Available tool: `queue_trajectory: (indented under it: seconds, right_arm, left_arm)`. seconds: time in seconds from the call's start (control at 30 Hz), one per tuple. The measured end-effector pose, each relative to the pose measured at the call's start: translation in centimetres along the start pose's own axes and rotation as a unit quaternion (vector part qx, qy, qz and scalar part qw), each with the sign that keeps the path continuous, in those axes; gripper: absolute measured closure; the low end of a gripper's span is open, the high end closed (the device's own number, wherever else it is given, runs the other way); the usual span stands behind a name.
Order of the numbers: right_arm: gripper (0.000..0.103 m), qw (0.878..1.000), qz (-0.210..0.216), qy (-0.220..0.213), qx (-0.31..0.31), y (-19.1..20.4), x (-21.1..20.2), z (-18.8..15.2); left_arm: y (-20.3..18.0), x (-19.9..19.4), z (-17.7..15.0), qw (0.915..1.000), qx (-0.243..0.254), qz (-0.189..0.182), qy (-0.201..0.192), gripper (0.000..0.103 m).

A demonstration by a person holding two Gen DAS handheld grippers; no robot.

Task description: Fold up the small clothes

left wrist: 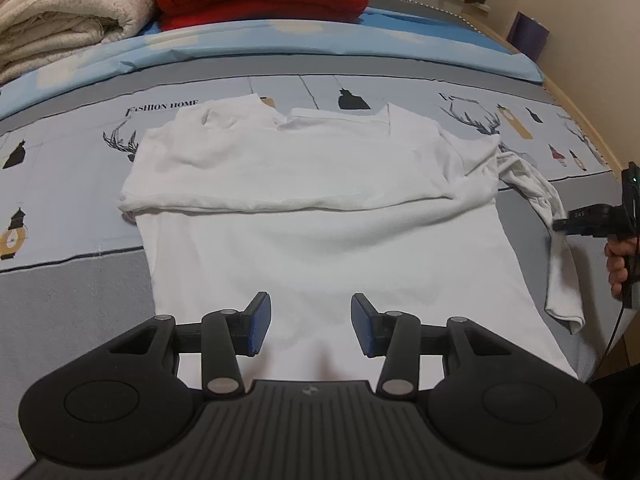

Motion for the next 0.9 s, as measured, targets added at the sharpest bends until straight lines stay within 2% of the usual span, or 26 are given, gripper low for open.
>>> queue_trajectory:
  seconds: [0.03, 0.13, 0.2, 0.27, 0.33, 0.4, 0.43, 0.47, 0.53, 0.57, 0.6, 0.63, 0.7, 0.73, 0.77, 0.8, 0.83, 0.9]
  right_arm:
    - [0.094, 1.000, -0.015, 0.005, 0.005, -0.6, 0.3, 0.4]
    - [0.097, 0.999, -0.040, -0.024, 0.025, -2.3, 0.2, 3.0]
    - [0.098, 0.993, -0.081, -0.085, 0.003, -3.2, -1.2, 5.9]
    - [0.098, 0.974, -0.094, -0.199, -0.051, -2.4, -4.9, 9.3]
    - [0.098, 0.939, -0.119, -0.298, -0.123, -1.0, -8.6, 11.1]
    - [0.097, 0.918, -0.160, -0.324, -0.161, -1.5, -9.4, 11.2]
    - [0.097, 0.919, -0.178, -0.308, -0.169, -2.5, -8.5, 10.8]
    - [0.097, 0.926, -0.188, -0.278, -0.175, -3.4, -7.1, 10.3]
    - [0.097, 0.949, -0.213, -0.153, -0.175, -6.8, -2.3, 7.9]
    - [0.097, 0.960, -0.218, -0.090, -0.152, -8.9, -0.4, 6.2]
    - [0.097, 0.972, -0.201, -0.043, -0.116, -10.6, 0.7, 4.6]
    - [0.097, 0.981, -0.174, -0.026, -0.077, -11.7, 1.0, 3.8]
    - [0.094, 0.991, -0.121, -0.050, 0.001, -13.4, -0.4, 3.7]
    - [0.087, 0.993, -0.090, -0.072, 0.040, -14.0, -1.4, 4.0]
    - [0.079, 0.992, -0.051, -0.090, 0.078, -14.4, -2.3, 4.2]
    - [0.077, 0.987, -0.002, -0.106, 0.124, -14.8, -3.0, 4.2]
    - [0.074, 0.979, 0.041, -0.117, 0.165, -15.1, -3.3, 4.2]
    - [0.070, 0.960, 0.100, -0.131, 0.227, -15.9, -3.2, 4.5]
  left_arm:
    - [0.1, 0.1, 0.2, 1.0000, 0.000, 0.002, -0.001, 0.054]
    - [0.8, 0.5, 0.5, 0.9999, -0.005, 0.009, 0.004, 0.054]
    - [1.2, 0.8, 0.7, 0.9999, -0.004, 0.013, 0.006, 0.054]
    - [1.6, 1.0, 0.9, 0.9998, -0.004, 0.018, 0.008, 0.054]
    - [2.1, 1.3, 1.0, 0.9997, -0.005, 0.021, 0.010, 0.054]
    - [2.4, 1.4, 1.1, 0.9996, -0.007, 0.024, 0.012, 0.054]
    - [2.5, 1.5, 1.2, 0.9996, -0.007, 0.024, 0.012, 0.054]
    - [2.5, 1.5, 1.3, 0.9996, -0.007, 0.023, 0.012, 0.054]
    - [2.3, 1.4, 1.4, 0.9997, -0.004, 0.021, 0.010, 0.054]
    - [2.2, 1.5, 1.4, 0.9998, -0.002, 0.019, 0.010, 0.054]
    - [2.0, 1.5, 1.4, 0.9998, 0.001, 0.018, 0.011, 0.054]
    - [1.8, 1.5, 1.4, 0.9998, 0.004, 0.016, 0.012, 0.054]
    - [1.4, 1.5, 1.4, 0.9998, 0.010, 0.013, 0.010, 0.054]
    - [1.3, 1.5, 1.5, 0.9998, 0.011, 0.012, 0.010, 0.053]
    - [1.2, 1.5, 1.5, 0.9998, 0.010, 0.012, 0.009, 0.052]
    - [1.1, 1.6, 1.6, 0.9998, 0.010, 0.011, 0.009, 0.051]
    - [0.9, 1.6, 1.7, 0.9999, 0.010, 0.011, 0.009, 0.051]
    - [0.6, 1.8, 1.9, 0.9999, 0.010, 0.009, 0.009, 0.051]
Point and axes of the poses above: each gripper's, at about its wrist camera, not at the fingertips, and x roughly the way its jaws point, y to its left, z to its top, the point moved 10 cm from there along x, roughly the way its jaws point, and after that the axes turned 8 degrees about z, right-handed, at the moved point
